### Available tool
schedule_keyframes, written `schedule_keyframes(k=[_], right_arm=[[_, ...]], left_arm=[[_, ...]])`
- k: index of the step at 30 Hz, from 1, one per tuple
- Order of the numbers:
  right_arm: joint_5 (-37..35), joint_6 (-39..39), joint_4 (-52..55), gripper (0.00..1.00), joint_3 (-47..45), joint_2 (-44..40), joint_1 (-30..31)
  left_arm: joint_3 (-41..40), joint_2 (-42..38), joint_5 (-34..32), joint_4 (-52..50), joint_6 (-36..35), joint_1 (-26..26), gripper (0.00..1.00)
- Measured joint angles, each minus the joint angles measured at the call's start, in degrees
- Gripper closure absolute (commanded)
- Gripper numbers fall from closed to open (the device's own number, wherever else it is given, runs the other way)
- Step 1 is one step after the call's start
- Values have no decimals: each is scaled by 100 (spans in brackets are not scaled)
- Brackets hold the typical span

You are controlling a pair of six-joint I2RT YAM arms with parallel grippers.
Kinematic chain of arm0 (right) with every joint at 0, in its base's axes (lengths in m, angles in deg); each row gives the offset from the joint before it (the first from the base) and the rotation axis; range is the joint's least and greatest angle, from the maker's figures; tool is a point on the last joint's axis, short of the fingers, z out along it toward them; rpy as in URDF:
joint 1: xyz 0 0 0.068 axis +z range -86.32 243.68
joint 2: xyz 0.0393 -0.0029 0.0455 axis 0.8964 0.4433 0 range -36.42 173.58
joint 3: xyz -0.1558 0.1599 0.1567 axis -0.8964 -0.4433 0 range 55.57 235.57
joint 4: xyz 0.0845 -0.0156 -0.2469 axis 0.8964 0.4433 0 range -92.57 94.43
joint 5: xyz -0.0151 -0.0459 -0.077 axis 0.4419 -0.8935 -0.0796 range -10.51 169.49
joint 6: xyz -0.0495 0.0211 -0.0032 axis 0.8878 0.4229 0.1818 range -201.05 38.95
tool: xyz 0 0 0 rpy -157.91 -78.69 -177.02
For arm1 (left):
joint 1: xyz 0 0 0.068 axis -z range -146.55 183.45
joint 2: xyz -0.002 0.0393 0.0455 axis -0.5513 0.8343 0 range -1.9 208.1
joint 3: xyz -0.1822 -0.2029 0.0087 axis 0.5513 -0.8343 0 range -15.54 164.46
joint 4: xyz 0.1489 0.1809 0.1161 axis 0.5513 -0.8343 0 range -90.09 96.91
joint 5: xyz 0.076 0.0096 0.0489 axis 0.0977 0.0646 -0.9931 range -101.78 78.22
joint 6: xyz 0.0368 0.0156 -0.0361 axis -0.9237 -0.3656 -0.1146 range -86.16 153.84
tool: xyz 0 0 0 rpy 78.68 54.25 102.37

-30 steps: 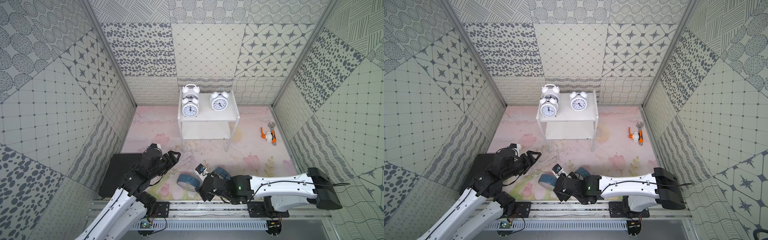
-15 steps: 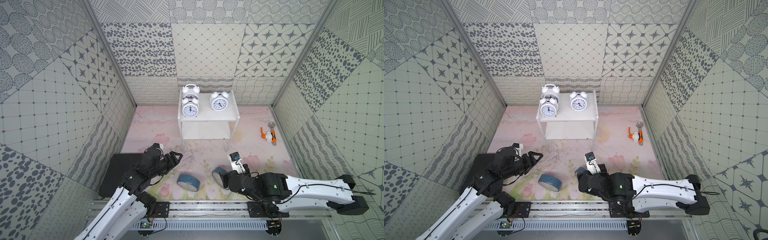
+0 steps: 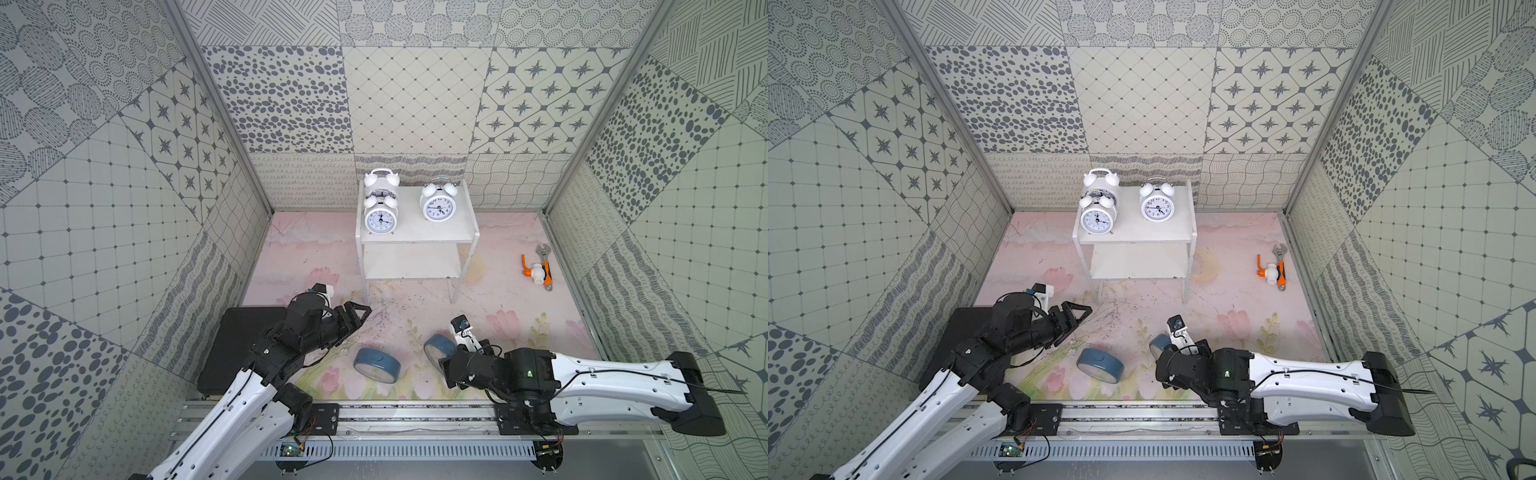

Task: Place the alarm clocks on the shelf by style
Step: Pick up the alarm from the center of the board.

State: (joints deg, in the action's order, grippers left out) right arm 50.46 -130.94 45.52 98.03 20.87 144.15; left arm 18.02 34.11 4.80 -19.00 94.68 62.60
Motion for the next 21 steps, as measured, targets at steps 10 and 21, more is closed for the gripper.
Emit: schedule_keyframes(k=[10,21], right_arm=[[258,81,-155,39,-232,26,-214],[463,127,-376,60,-505,-463,-308]], left_arm=[[-66,-81,149,122,-2,0,24],[-101,-83,262,254,-55,0,26]])
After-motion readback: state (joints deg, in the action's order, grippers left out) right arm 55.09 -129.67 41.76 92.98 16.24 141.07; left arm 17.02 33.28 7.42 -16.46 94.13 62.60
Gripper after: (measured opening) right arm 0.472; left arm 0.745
